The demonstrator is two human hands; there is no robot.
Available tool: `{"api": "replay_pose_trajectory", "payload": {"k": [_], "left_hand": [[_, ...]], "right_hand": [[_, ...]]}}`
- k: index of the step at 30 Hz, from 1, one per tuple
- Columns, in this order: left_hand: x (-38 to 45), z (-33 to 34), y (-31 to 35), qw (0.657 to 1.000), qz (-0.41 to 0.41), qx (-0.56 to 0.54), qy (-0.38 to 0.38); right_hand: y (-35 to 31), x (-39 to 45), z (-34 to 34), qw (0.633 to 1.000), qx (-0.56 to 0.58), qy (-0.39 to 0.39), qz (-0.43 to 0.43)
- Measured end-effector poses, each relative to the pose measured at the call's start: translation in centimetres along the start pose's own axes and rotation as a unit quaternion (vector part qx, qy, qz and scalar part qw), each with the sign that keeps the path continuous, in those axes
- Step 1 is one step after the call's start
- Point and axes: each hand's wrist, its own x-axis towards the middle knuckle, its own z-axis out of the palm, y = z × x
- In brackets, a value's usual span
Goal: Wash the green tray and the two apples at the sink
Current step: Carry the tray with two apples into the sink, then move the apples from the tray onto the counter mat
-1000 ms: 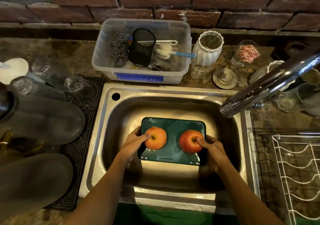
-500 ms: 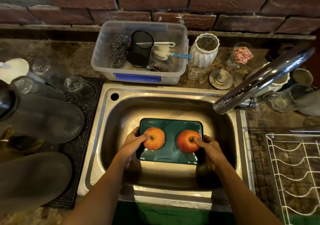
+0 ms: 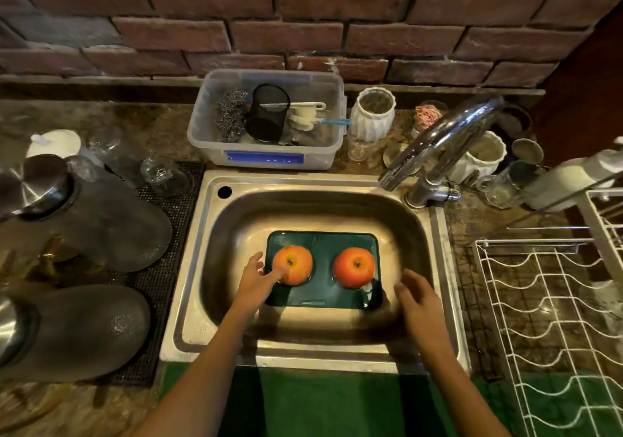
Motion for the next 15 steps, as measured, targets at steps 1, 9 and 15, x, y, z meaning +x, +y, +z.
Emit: {"api": "replay_pose_trajectory", "payload": {"k": [1, 9, 15], "left_hand": [[-0.3, 0.3, 0.0, 0.999, 0.021, 0.024, 0.005], [-1.0, 2.7, 1.3, 0.971, 0.101, 0.216, 0.034], [-0.2, 3.9, 1.3, 0.964, 0.098, 0.246, 0.014]], "right_hand": [[0.6, -1.7, -0.5, 0.997, -0.058, 0.012, -0.045], [8.5, -8.5, -3.2, 0.878, -0.439, 0.018, -0.19], [10.0, -8.0, -3.2, 0.844, -0.509, -0.011, -0.171]]}}
